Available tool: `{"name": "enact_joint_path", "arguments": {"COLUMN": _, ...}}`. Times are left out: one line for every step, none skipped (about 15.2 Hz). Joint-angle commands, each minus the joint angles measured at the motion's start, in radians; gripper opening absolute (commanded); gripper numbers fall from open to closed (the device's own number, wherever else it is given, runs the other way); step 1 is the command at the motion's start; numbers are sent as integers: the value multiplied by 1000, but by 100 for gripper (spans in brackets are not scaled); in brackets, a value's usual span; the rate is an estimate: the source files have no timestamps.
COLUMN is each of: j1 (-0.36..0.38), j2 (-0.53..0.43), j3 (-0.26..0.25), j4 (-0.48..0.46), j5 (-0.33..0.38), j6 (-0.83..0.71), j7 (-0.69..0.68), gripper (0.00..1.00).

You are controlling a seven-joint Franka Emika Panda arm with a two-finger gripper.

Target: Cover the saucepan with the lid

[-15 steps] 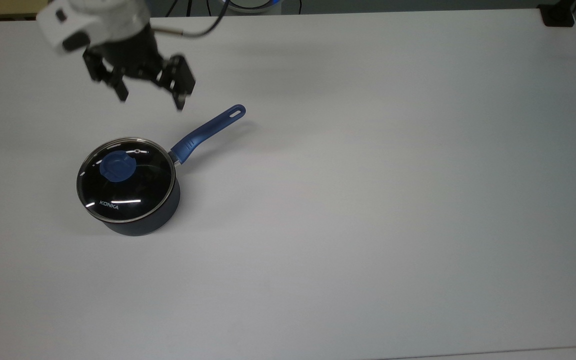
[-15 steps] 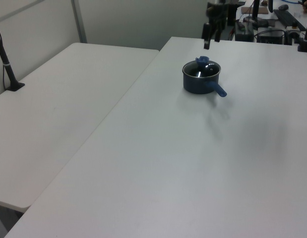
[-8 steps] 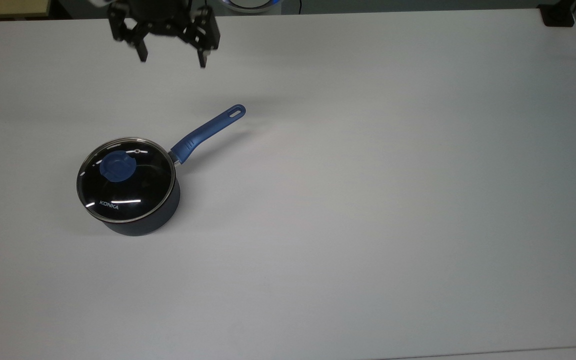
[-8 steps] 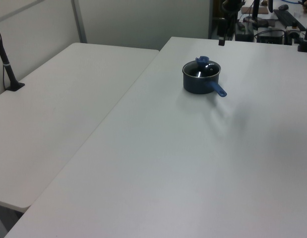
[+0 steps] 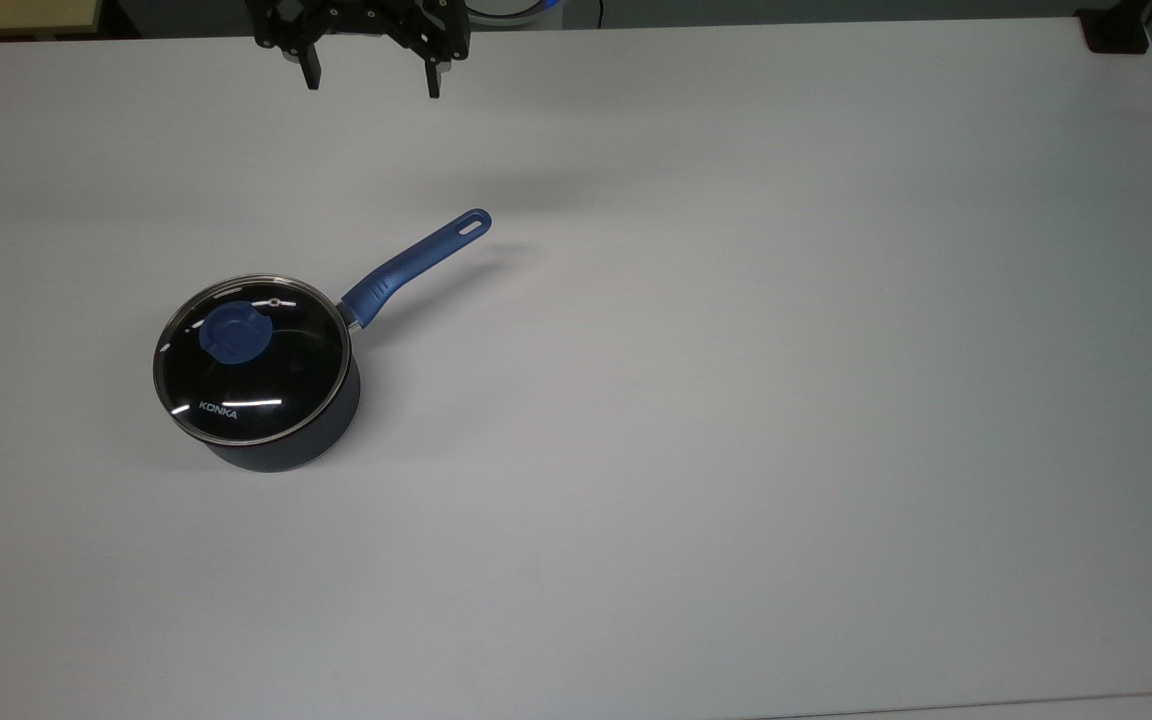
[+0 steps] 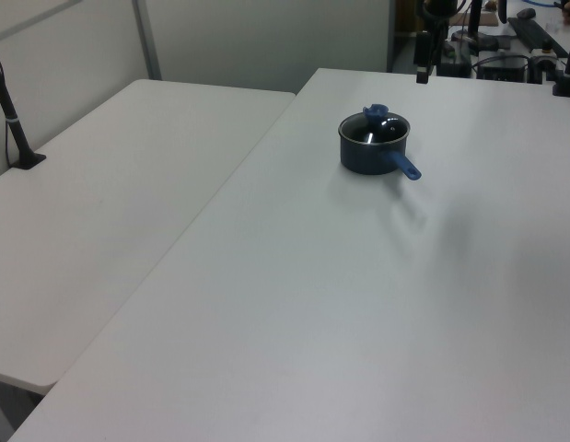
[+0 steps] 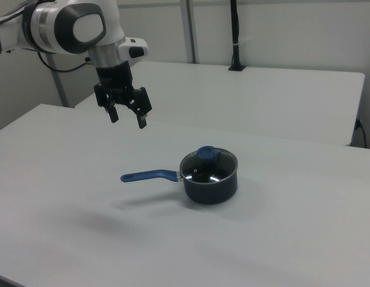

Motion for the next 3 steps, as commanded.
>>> {"name": "enact_joint_path", "arguments": {"j1": 10, "j2": -29, "j3": -8, "j4": -28, "j5": -11, "j6": 6, "j7": -11, "gripper": 100}}
{"name": "enact_joint_path", "arguments": {"j1": 11, "j2": -28, "j3": -8, "j4": -28, "j5": -11, "j6": 6, "j7": -9, "gripper": 100}}
{"name": "enact_joint_path", "arguments": {"j1": 13, "j2": -26, "j3": -8, "j4": -27, "j5": -11, "j6": 7, "j7": -9, "gripper": 100}}
